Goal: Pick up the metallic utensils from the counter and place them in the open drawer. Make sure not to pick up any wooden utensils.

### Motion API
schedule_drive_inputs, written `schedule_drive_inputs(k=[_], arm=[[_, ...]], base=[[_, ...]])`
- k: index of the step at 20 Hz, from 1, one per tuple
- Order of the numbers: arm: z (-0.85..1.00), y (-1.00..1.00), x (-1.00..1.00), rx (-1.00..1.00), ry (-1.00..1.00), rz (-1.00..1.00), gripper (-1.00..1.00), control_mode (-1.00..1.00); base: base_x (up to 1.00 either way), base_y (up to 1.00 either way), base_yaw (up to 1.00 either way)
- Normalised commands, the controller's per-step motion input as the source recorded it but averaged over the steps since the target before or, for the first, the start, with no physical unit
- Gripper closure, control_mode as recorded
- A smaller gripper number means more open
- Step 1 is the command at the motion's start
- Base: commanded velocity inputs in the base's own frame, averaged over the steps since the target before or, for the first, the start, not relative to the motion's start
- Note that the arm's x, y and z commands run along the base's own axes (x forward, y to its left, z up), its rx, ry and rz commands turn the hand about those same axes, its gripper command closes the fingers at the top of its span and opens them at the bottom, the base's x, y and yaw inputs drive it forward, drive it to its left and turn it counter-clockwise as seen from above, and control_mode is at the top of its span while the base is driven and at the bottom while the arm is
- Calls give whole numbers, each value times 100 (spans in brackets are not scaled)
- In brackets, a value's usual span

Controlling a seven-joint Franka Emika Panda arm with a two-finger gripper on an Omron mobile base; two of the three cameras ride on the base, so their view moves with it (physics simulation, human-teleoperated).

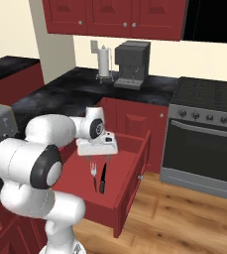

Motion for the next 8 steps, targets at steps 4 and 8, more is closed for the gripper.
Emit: schedule_drive_inputs(k=[4,8], arm=[[27,2,-97,0,-19,0,-100,-100],[76,12,-52,-1,-6,0,-100,-100]], base=[[0,0,0],[0,0,0]])
